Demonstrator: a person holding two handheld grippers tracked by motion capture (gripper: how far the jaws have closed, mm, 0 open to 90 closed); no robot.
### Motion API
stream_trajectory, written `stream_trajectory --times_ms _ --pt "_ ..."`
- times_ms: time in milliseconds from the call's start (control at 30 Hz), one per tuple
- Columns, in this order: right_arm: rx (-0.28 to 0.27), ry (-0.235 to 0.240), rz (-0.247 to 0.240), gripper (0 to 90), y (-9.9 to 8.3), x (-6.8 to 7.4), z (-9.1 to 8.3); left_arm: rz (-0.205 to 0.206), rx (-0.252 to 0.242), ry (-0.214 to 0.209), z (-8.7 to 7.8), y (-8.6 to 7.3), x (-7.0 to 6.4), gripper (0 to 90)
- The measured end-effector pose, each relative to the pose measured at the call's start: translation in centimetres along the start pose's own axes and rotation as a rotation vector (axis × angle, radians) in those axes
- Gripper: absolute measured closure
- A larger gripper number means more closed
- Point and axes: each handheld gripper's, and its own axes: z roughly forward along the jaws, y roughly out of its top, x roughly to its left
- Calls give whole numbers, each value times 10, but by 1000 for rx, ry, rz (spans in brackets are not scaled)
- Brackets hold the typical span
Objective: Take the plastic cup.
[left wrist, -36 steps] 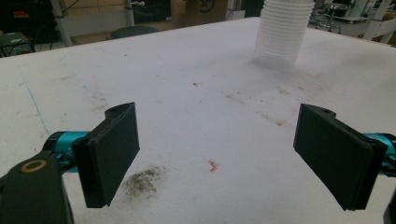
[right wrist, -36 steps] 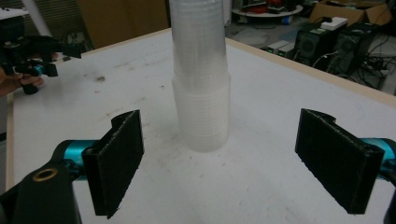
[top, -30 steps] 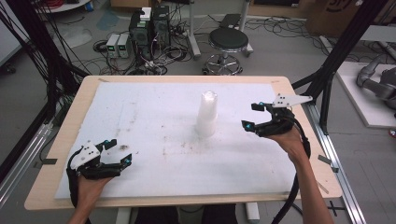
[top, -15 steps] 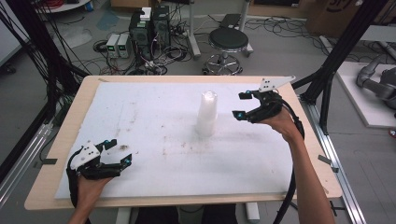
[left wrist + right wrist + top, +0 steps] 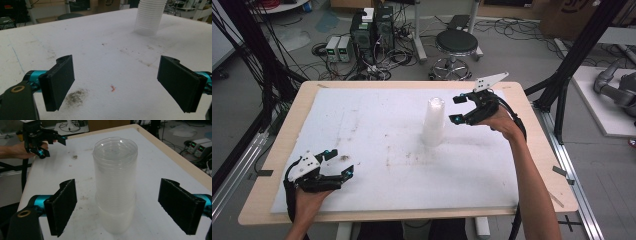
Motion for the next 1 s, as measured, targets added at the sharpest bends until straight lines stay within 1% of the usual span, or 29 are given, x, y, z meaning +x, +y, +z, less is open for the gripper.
stream_trajectory --times_ms 33,67,100,133,167,267,300,400,433,500,567,733,800,1000 --pt "10 15 -17 154 4 -1 4 2 0 -1 0 0 0 141" --pt "10 15 -17 154 4 -1 4 0 0 -1 0 0 0 141" --pt "-3 32 -25 154 8 -3 8 1 2 -3 0 0 0 141" --pt "-3 32 -25 154 8 -3 8 3 5 -2 0 0 0 141" --pt "7 40 -20 154 9 -6 12 3 5 -2 1 0 0 141" --pt "9 46 -26 153 9 -9 16 7 5 -3 0 0 0 141" --pt "4 57 -28 153 9 -11 20 7 5 -3 0 0 0 141" --pt "6 64 -28 153 9 -11 23 5 6 -2 1 0 0 141" --pt "7 66 -32 153 9 -11 28 5 7 -2 1 0 0 141" --pt "7 67 -38 153 9 -12 30 5 6 -2 1 0 0 141" --pt "4 83 -39 153 8 -12 36 5 5 -2 1 0 0 141" --pt "2 87 -28 153 6 -13 42 6 4 -4 1 0 0 141" --pt "4 81 -33 154 6 -14 44 4 5 -5 0 0 0 141" --pt "6 87 -13 154 4 -14 48 2 5 -8 1 0 0 141"
